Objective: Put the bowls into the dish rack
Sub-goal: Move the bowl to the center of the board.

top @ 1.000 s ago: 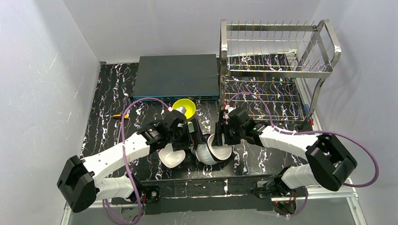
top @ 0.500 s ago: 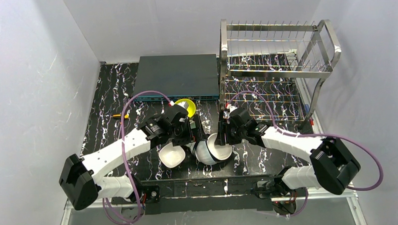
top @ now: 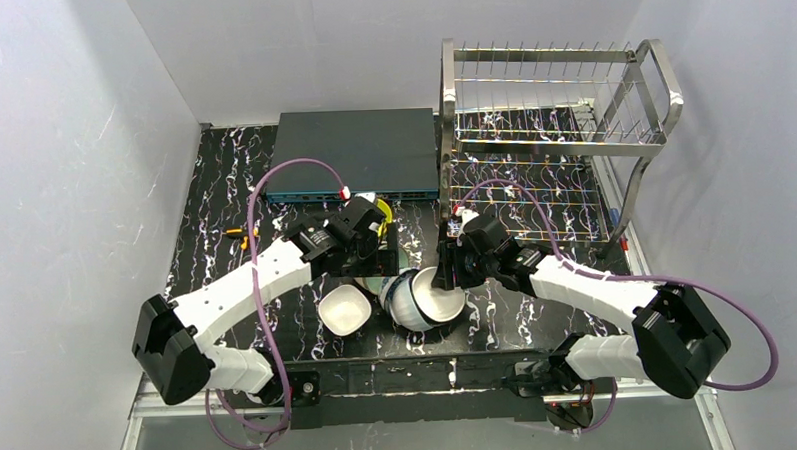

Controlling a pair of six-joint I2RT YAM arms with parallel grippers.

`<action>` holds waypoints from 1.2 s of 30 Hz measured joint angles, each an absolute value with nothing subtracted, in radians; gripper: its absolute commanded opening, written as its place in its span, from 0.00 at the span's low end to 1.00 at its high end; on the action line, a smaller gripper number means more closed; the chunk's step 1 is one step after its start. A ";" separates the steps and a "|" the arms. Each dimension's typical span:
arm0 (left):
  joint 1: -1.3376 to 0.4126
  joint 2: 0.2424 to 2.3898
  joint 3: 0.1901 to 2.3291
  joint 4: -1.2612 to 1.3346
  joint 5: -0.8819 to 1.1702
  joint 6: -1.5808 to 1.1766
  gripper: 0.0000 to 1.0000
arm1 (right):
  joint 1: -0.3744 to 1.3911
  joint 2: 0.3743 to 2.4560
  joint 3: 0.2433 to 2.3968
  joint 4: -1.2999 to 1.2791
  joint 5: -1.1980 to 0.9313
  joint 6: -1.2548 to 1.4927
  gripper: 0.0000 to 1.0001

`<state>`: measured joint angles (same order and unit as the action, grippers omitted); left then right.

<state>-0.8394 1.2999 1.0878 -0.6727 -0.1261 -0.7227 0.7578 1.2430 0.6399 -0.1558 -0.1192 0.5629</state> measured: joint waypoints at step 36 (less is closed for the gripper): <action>-0.590 1.477 1.043 -0.630 -0.046 -0.597 0.62 | 0.758 1.219 0.640 -0.147 -0.151 0.543 0.58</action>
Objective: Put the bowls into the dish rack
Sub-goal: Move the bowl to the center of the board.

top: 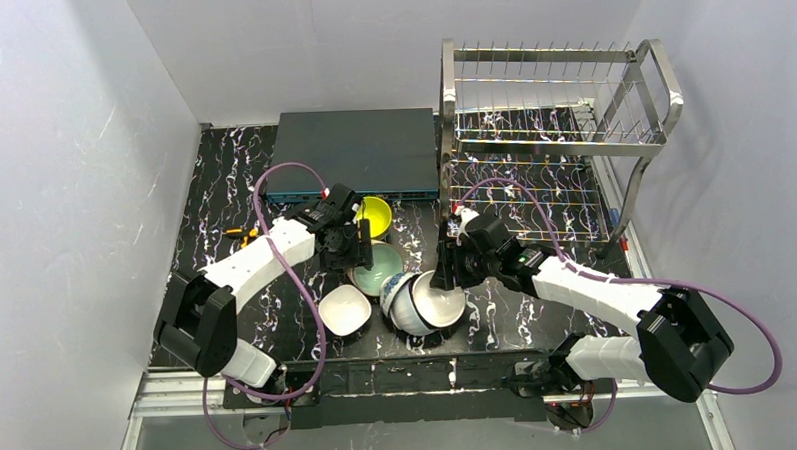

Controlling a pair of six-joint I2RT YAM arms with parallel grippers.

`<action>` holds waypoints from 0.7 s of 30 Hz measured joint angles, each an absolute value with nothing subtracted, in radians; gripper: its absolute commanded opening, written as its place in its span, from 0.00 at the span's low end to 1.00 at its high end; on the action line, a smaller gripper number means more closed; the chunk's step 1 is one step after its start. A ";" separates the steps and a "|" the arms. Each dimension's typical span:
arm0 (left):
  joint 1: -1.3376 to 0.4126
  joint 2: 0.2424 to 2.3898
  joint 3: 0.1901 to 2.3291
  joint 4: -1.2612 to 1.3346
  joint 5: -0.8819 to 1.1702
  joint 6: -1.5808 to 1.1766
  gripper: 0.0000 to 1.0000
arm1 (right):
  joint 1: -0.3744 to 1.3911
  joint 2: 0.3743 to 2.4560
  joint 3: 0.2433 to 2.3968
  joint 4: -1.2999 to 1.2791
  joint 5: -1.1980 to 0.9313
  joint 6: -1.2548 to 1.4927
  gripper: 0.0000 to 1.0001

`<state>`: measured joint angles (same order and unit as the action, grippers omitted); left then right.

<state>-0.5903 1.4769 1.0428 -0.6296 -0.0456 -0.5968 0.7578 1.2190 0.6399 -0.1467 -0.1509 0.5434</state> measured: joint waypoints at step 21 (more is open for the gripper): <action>-0.414 1.451 0.900 -0.569 0.110 -0.648 0.60 | 0.757 1.186 0.640 -0.150 -0.140 0.542 0.58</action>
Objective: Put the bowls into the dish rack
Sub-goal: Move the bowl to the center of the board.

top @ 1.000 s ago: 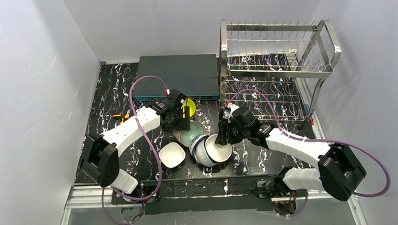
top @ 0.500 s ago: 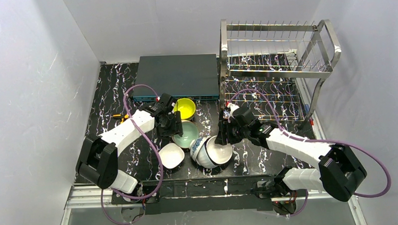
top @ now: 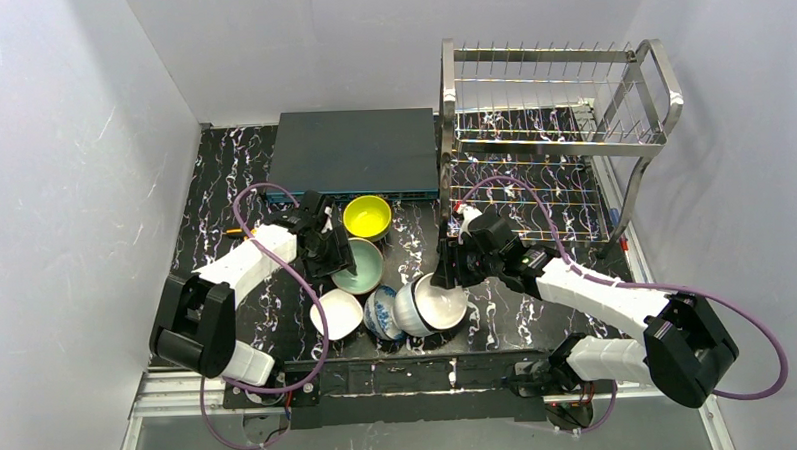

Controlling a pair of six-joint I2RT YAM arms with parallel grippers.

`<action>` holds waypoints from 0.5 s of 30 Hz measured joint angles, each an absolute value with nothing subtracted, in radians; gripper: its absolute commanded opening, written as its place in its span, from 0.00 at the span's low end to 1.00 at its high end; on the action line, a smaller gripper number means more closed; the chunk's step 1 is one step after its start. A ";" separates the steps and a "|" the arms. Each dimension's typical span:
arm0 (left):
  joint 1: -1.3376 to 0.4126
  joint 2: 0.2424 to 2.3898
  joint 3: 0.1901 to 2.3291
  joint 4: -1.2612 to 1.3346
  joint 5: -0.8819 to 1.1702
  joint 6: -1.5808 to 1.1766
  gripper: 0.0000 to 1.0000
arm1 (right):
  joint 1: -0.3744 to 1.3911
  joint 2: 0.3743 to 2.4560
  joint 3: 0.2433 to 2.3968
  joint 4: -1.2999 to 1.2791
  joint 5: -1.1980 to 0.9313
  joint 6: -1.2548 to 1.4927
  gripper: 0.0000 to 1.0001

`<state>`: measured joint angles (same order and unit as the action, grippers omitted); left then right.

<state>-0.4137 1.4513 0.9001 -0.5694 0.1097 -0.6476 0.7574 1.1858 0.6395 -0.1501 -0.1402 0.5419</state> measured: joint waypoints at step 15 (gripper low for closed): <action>-0.323 1.442 0.846 -0.509 0.241 -0.685 0.77 | 0.757 1.187 0.640 -0.150 -0.140 0.542 0.59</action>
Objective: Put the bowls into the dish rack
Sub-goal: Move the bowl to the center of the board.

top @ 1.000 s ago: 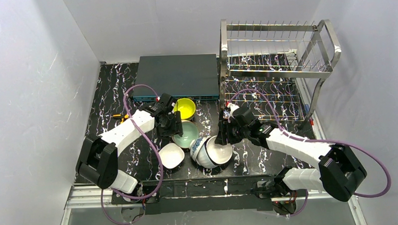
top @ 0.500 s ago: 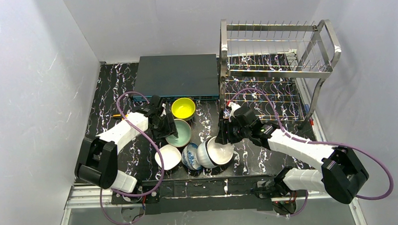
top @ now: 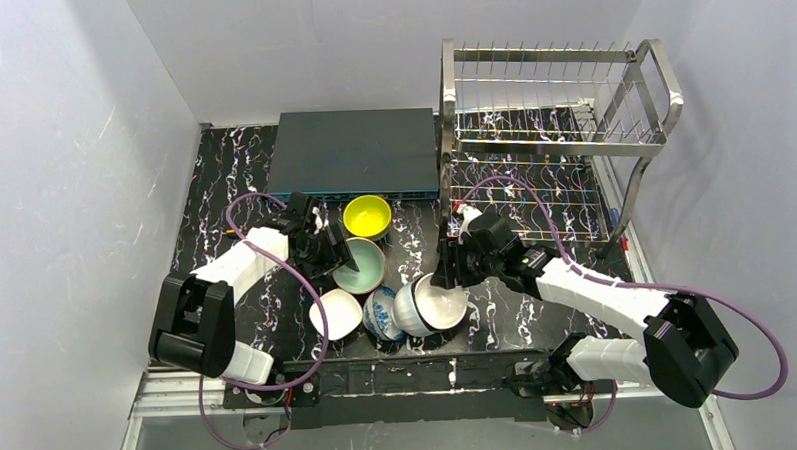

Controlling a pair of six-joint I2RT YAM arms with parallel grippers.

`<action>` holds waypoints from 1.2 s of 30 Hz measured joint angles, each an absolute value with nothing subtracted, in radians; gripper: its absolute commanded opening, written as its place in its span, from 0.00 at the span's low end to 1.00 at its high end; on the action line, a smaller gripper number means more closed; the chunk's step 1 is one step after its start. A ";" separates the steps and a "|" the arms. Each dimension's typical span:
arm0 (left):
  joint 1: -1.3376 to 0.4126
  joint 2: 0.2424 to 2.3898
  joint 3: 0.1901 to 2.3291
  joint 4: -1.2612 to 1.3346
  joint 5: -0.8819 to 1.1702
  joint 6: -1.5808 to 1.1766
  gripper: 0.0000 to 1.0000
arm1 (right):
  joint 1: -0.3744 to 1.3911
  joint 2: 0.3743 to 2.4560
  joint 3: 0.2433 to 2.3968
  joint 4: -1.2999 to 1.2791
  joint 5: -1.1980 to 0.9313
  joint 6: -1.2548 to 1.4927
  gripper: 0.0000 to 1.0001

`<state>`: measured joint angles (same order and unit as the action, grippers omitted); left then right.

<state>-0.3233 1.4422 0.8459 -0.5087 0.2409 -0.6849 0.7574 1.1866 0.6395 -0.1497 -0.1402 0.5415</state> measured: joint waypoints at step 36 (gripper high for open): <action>-0.240 1.629 1.004 -0.517 0.254 -0.666 0.60 | 0.757 1.246 0.659 -0.149 -0.145 0.512 0.59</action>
<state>-0.2401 1.6291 1.0039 -0.5171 0.2543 -0.6662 0.7574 1.2457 0.6586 -0.1486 -0.1448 0.5117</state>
